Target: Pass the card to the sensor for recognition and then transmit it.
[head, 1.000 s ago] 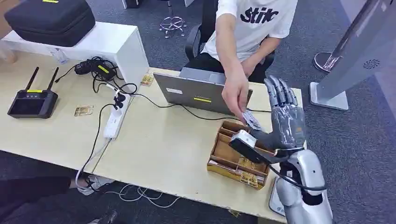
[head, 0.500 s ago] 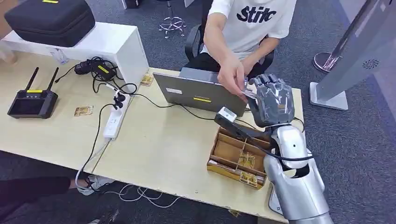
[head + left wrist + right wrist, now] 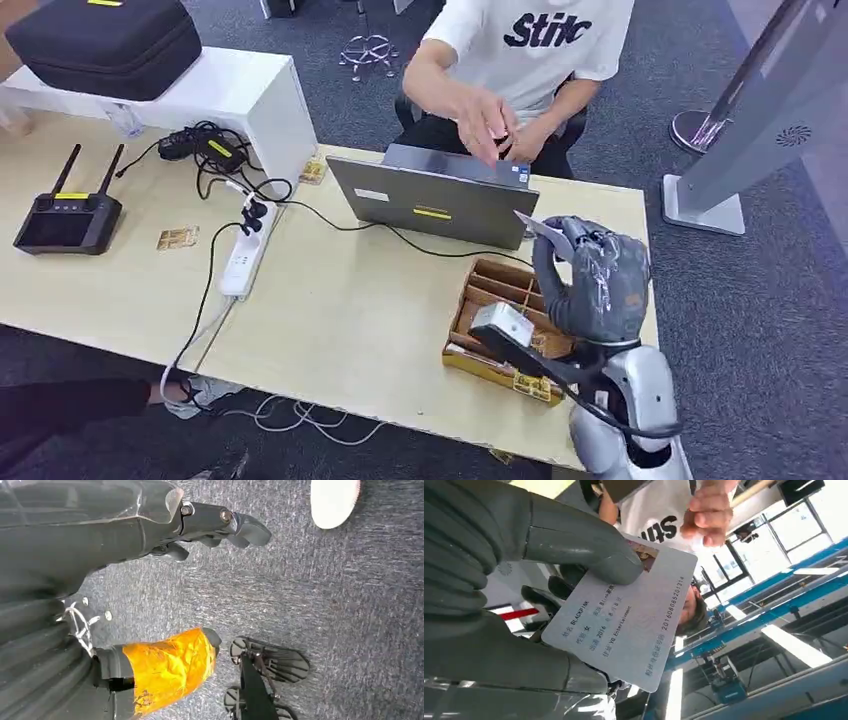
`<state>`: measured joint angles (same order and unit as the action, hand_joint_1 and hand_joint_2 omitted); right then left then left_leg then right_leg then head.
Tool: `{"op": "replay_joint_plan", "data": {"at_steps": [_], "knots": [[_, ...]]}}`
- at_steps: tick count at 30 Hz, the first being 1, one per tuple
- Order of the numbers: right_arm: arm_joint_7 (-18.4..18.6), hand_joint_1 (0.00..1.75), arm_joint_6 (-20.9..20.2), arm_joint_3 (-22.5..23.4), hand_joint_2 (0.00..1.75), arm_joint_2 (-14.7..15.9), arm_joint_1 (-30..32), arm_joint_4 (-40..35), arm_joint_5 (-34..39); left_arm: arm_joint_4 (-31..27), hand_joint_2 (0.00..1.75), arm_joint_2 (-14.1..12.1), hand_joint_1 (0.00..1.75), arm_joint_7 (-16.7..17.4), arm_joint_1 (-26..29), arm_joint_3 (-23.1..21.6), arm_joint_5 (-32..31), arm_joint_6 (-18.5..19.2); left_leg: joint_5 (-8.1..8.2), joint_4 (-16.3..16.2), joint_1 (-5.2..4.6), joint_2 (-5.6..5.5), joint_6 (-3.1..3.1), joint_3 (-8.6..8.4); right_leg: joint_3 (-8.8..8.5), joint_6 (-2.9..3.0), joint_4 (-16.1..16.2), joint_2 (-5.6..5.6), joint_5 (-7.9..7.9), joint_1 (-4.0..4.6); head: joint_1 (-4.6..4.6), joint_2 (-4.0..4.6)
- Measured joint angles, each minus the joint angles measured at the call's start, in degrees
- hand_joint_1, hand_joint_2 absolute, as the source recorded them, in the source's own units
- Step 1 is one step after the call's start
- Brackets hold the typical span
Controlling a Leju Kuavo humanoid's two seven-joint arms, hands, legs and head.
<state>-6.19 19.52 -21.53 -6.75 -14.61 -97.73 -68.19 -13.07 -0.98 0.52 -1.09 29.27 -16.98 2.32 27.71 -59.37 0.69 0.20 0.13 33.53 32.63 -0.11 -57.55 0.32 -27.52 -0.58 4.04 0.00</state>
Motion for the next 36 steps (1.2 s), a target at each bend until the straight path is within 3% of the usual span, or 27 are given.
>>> {"op": "replay_joint_plan", "data": {"at_steps": [6, 11, 15, 19, 26, 36], "knots": [[-3.67, 1.75, 4.0, 4.14, 1.75, 0.83, 14.32, -8.28, 8.22, 0.02, 1.75, 0.87, 0.0, -0.11, 0.57, 2.77, 2.45, -1.53, 0.03, 0.0, 0.0, -0.18, 0.0, -0.03, -0.1, -0.06, 0.05, 0.17, -0.11, 0.0, 0.0, 0.0], [-7.96, 1.75, 0.37, 13.91, 1.75, 0.83, 23.29, -6.81, 11.82, 0.02, 1.75, 1.46, 0.0, -0.72, 0.84, 5.16, 2.69, -1.81, 0.08, 0.0, -0.02, -0.14, -0.01, 0.0, -0.08, -0.06, 0.05, 0.14, -0.11, -0.01, 0.0, 0.0], [-9.24, 1.75, -2.58, 19.29, 1.75, 0.33, 24.62, -0.86, 10.47, 0.02, 1.75, 1.66, 0.0, -0.72, 0.82, 6.47, 2.36, -1.68, 0.07, 0.0, -0.01, -0.14, -0.01, -0.02, -0.09, -0.06, 0.05, 0.14, -0.1, 0.0, 0.0, 0.0], [-9.64, 1.75, -3.08, 21.46, 1.75, -0.55, 24.73, 4.85, 9.37, 0.02, 1.75, 1.68, 0.0, -0.72, 0.77, 7.24, 1.83, -1.49, 0.05, 0.0, 0.01, -0.14, -0.01, -0.04, -0.09, -0.05, 0.03, 0.11, -0.1, 0.01, 0.0, 0.0], [-9.62, 1.75, -3.08, 22.25, 1.75, -1.49, 24.66, 10.56, 8.35, 0.02, 1.75, 1.68, 0.0, -0.7, 0.7, 8.15, 1.31, -1.46, 0.04, 0.0, 0.04, -0.14, 0.02, -0.04, -0.09, -0.05, 0.01, 0.1, -0.11, 0.04, 0.02, 0.0], [-8.78, 1.75, -2.82, 22.84, 1.75, -1.92, 24.24, 13.05, 7.12, 0.02, 1.75, 1.68, 0.0, -0.7, 0.66, 8.39, 0.96, -1.4, 0.04, 0.0, 0.03, -0.1, 0.01, -0.06, -0.1, -0.05, 0.02, 0.07, -0.1, 0.03, 0.0, 0.0]]}}
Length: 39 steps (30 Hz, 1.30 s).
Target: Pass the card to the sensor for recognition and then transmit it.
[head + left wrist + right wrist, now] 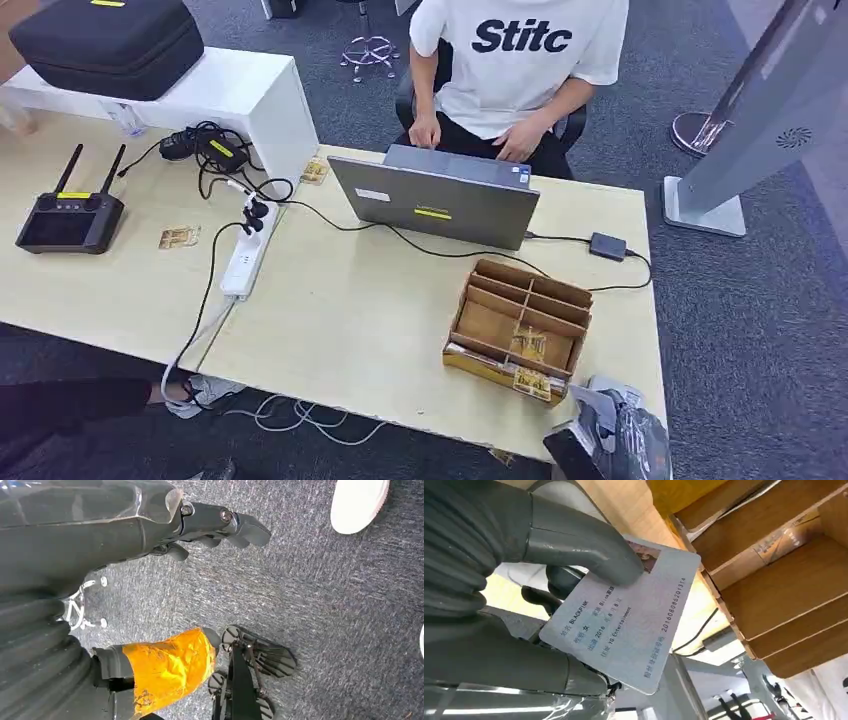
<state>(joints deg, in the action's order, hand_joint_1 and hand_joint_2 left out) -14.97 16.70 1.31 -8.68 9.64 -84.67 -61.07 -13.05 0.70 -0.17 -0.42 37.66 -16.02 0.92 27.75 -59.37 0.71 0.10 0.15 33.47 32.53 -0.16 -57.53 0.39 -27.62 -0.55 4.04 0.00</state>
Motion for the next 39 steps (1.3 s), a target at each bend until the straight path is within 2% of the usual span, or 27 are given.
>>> {"op": "replay_joint_plan", "data": {"at_steps": [7, 10, 15, 21, 25, 27, 29, 32, 35, 39], "knots": [[1.81, 1.75, 2.36, 0.96, 1.75, -0.04, -0.91, 2.03, -3.69, 0.0, 1.75, 0.0, 0.0, -0.11, -0.02, 0.7, -1.27, 0.31, -0.02, 0.0, 0.0, 0.0, 0.0, -0.02, -0.03, 0.03, 0.0, 0.01, 0.02, 0.0, 0.0, 0.0], [1.07, 1.75, 3.78, 1.44, 1.75, -0.04, -1.08, 1.77, -4.22, 0.0, 1.75, 0.0, 0.0, -0.11, -0.01, 1.2, -1.64, 0.35, -0.03, 0.0, 0.0, 0.0, 0.01, -0.02, -0.04, 0.06, -0.01, 0.01, 0.05, 0.0, 0.02, 0.0], [1.14, 1.75, 4.85, -0.04, 1.75, -0.13, -2.12, -6.85, -4.93, 0.0, 1.75, 0.0, 0.0, -0.11, -0.02, 1.84, -2.77, 0.57, -0.03, 0.0, 0.0, 0.01, 0.02, 0.0, -0.03, 0.06, -0.03, -0.01, 0.05, 0.0, -0.02, 0.0], [7.4, 1.75, 0.29, -7.75, 1.75, -0.11, -8.76, -18.18, -8.3, 0.0, 1.75, -0.04, 0.0, -0.11, -0.14, 2.56, -5.07, 1.51, -0.1, 0.0, 0.01, 0.09, 0.06, -0.01, 0.0, 0.13, -0.07, -0.04, 0.1, 0.01, 0.0, 0.0], [10.93, 1.75, -6.96, -14.24, 1.75, -0.11, -16.83, -20.07, -8.5, 0.0, 1.75, -0.24, 0.0, 0.07, -0.55, 2.58, -6.95, 2.45, -0.17, 0.0, 0.01, 0.12, 0.16, -0.03, 0.05, 0.19, -0.13, -0.09, 0.16, 0.01, 0.0, 0.0], [12.11, 1.75, -8.22, -17.25, 1.75, -0.11, -19.94, -19.8, -8.52, 0.0, 1.75, -0.39, 0.0, 0.09, -0.97, 2.58, -7.37, 2.69, -0.23, 0.0, 0.02, 0.03, 0.12, -0.01, 0.03, 0.19, -0.13, 0.01, 0.16, 0.01, 0.0, 0.0], [12.65, 1.75, -8.48, -19.38, 1.75, -0.11, -22.14, -19.3, -8.52, 0.0, 1.75, -0.59, 0.0, 0.09, -0.98, 2.58, -7.74, 2.93, -0.24, 0.0, 0.03, 0.0, 0.13, 0.01, 0.02, 0.19, -0.16, 0.03, 0.16, 0.01, 0.0, 0.0], [14.65, 1.75, -13.47, -21.86, 1.75, -0.2, -26.49, -16.1, -7.8, 0.0, 1.75, -0.79, 0.0, 0.09, -1.11, 2.58, -9.07, 3.41, -0.24, 0.01, 0.03, 0.12, 0.13, 0.01, 0.06, 0.23, -0.2, -0.08, 0.21, 0.02, 0.0, 0.0], [17.95, 1.75, -16.5, -24.33, 1.75, -1.77, -33.21, -7.14, -7.78, 0.0, 1.75, -1.22, 0.0, 0.09, -1.85, 2.56, -10.93, 4.37, -0.32, 0.01, 0.04, 0.11, 0.24, 0.02, 0.08, 0.26, -0.22, -0.07, 0.25, 0.03, 0.0, 0.0], [20.39, 1.75, -16.81, -25.53, 1.75, -4.32, -41.55, 5.73, -8.56, 0.0, 1.75, -1.77, 0.0, 0.09, -2.21, 2.56, -12.43, 5.09, -0.41, 0.0, 0.07, 0.07, 0.24, 0.01, 0.09, 0.3, -0.27, -0.04, 0.29, 0.03, -0.02, 0.0]]}}
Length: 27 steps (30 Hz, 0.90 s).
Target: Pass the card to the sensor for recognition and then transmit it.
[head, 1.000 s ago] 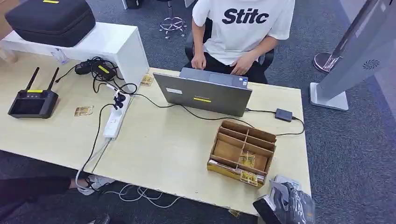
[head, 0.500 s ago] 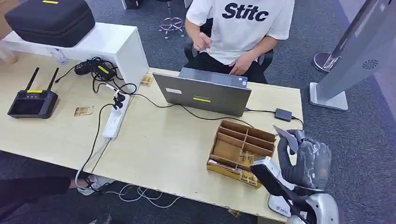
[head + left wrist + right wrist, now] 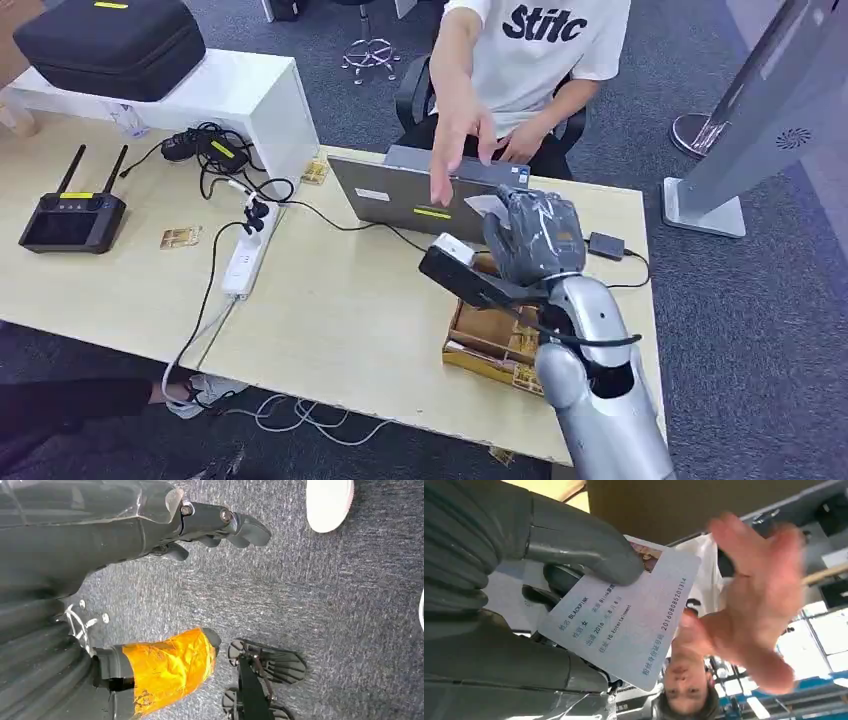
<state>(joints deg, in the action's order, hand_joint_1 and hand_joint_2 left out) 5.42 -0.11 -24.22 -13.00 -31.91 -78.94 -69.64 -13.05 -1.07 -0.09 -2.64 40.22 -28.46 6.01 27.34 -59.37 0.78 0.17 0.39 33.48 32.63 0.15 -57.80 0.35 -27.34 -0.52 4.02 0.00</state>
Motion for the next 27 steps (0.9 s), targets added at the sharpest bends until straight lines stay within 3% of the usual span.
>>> {"op": "replay_joint_plan", "data": {"at_steps": [5, 6, 7, 12, 23, 27], "knots": [[0.37, 1.75, 0.09, -0.26, 1.75, -1.78, -4.53, 8.5, -0.31, 0.0, 1.75, -0.24, 0.0, 0.0, -0.11, 0.0, -0.5, 0.02, 0.0, 0.0, 0.01, -0.04, 0.01, 0.01, 0.01, 0.01, -0.01, 0.0, 0.0, 0.0, 0.0, 0.0], [0.44, 0.09, 0.13, -0.26, 1.75, -2.04, -5.1, 9.74, -0.24, 0.0, 1.75, -0.26, 0.0, 0.0, -0.13, 0.0, -0.55, 0.02, 0.01, 0.0, 0.01, -0.04, 0.01, 0.01, 0.02, 0.01, -0.01, -0.01, 0.0, 0.0, 0.0, 0.0], [0.37, 0.0, 0.13, -0.24, 1.75, -2.3, -5.71, 10.58, 0.17, 0.0, 1.75, -0.29, 0.0, 0.0, -0.15, 0.0, -0.68, 0.02, 0.01, 0.0, 0.01, -0.03, 0.01, 0.02, 0.04, 0.01, -0.01, -0.02, 0.0, 0.0, 0.02, 0.0], [-3.0, 0.0, 2.51, -0.11, 1.75, -3.57, -5.59, 11.29, 5.1, 0.0, 1.75, -0.26, 0.0, 0.02, -0.18, 0.0, -0.83, -0.13, 0.02, -0.01, 0.01, -0.03, 0.01, 0.09, 0.13, 0.01, 0.0, -0.01, -0.01, 0.0, 0.02, 0.0], [-3.8, 0.0, 2.43, -0.11, 1.75, -3.92, -3.54, 8.01, 6.36, 0.0, 1.75, -0.2, 0.0, 0.02, -0.16, 0.0, -0.81, -0.2, 0.0, 0.0, 0.01, -0.03, 0.01, 0.15, 0.22, 0.04, 0.0, -0.01, 0.02, 0.0, 0.0, 0.0], [-7.12, 0.0, 4.98, -0.11, 1.75, -3.76, -0.27, 3.11, 10.05, 0.0, 1.75, -0.15, 0.0, 0.13, -0.08, 0.09, -0.05, -0.83, 0.0, -0.01, 0.01, -0.04, 0.02, 0.14, 0.22, 0.04, 0.0, 0.01, 0.02, 0.0, 0.02, 0.0]]}}
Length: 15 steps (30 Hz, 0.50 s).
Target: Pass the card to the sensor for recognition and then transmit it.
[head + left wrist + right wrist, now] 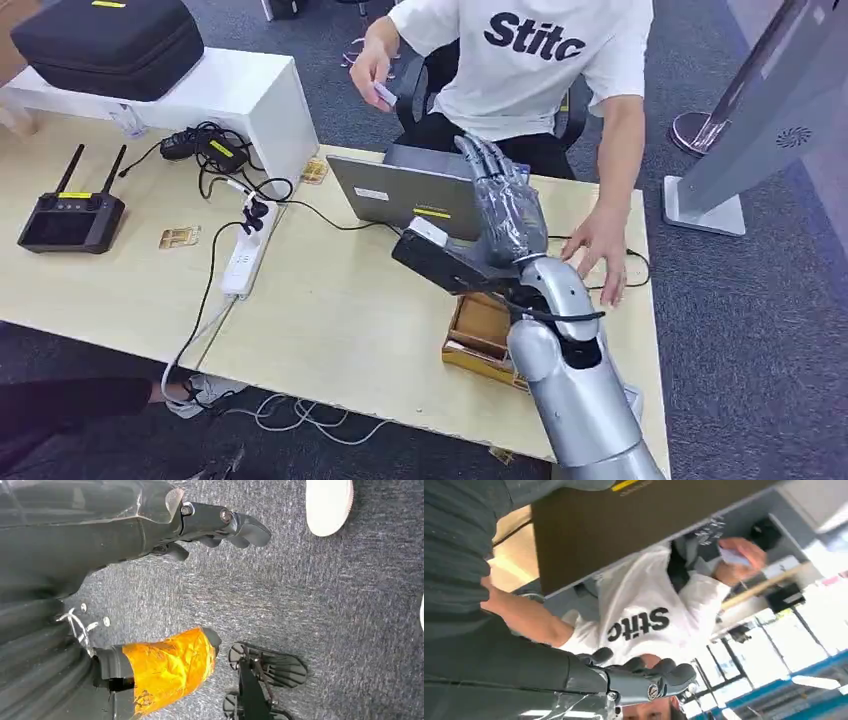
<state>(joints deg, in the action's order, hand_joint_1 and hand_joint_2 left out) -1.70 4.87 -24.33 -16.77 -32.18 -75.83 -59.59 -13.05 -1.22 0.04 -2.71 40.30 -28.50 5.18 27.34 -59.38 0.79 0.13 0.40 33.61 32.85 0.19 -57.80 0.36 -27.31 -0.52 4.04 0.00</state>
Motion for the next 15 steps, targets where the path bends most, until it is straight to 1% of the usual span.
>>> {"op": "replay_joint_plan", "data": {"at_steps": [3, 7, 11, 13, 15], "knots": [[-2.69, 0.0, 2.97, -0.02, 1.75, 1.6, 6.07, -9.28, 2.08, 0.0, 1.75, 0.26, 0.0, 0.0, 0.38, 0.68, 1.07, -0.79, 0.03, 0.0, -0.01, -0.04, -0.01, 0.02, 0.01, -0.03, 0.04, 0.01, -0.04, 0.0, 0.0, 0.0], [-6.74, 0.0, 6.17, 0.02, 1.75, 6.19, 15.65, -20.96, 3.24, 0.02, 1.75, 0.83, 0.0, -0.04, 0.87, 2.17, 2.58, -1.69, 0.2, 0.0, -0.03, -0.05, -0.03, 0.03, -0.02, -0.07, 0.12, 0.03, -0.13, 0.0, -0.04, 0.0], [-10.28, 0.0, 8.81, 0.28, 1.75, 10.53, 23.62, -27.68, 3.61, 0.02, 1.75, 1.38, 0.0, -0.15, 1.19, 3.58, 3.32, -2.23, 0.25, 0.0, -0.06, 0.0, -0.08, 0.03, -0.02, -0.07, 0.13, 0.02, -0.13, 0.0, -0.02, 0.0], [-11.08, 0.0, 9.66, 0.35, 1.75, 12.06, 26.67, -29.56, 2.53, 0.02, 1.75, 1.55, 0.0, -0.15, 1.28, 4.22, 3.61, -2.28, 0.25, 0.0, -0.05, 0.01, -0.08, 0.01, -0.01, -0.07, 0.13, 0.0, -0.13, -0.01, 0.0, 0.0], [-12.67, 0.0, 11.64, 0.37, 1.75, 13.6, 30.56, -31.21, 0.74, 0.02, 1.75, 1.75, 0.0, -0.15, 1.28, 4.85, 3.89, -2.38, 0.25, 0.0, -0.04, -0.03, -0.08, 0.01, -0.05, -0.08, 0.13, 0.05, -0.15, 0.0, -0.02, 0.0]]}}
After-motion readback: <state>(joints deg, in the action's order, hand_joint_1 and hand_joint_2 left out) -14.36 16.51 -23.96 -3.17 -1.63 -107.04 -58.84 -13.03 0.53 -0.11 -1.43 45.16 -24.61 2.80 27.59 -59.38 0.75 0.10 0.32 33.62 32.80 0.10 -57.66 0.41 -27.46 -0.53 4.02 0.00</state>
